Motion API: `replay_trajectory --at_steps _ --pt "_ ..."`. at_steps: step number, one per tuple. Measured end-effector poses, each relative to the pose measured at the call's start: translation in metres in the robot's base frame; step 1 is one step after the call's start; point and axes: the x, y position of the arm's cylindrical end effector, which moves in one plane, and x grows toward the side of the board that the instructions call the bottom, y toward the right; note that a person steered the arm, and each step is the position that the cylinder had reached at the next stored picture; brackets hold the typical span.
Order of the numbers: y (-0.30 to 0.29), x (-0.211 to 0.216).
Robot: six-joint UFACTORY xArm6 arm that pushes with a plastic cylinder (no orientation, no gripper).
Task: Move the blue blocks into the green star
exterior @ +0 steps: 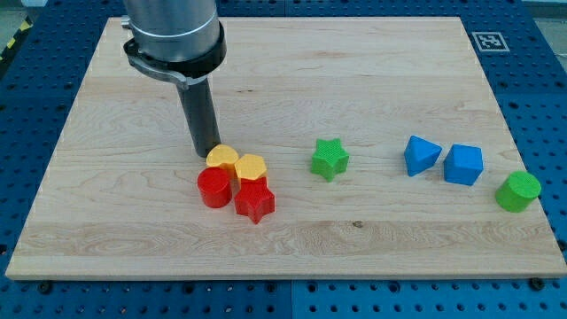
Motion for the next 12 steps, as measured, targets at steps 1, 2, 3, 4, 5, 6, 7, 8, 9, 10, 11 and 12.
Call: replay_trajectory --at_steps 1,2,3,4,5,6,7,8,9,10,11,12 --pt "0.000 -0.007" --pt "0.000 -0.007" --pt "0.004 -0.034" --pt "0.039 -0.057" --pt "0.117 -0.057" --pt "0.190 -0.057" --pt "0.274 -0.049" --pt "0.358 -0.025" --pt "0.383 -0.008" --pt "0.360 -0.003" --pt "0.339 0.008" --pt "0.314 0.014"
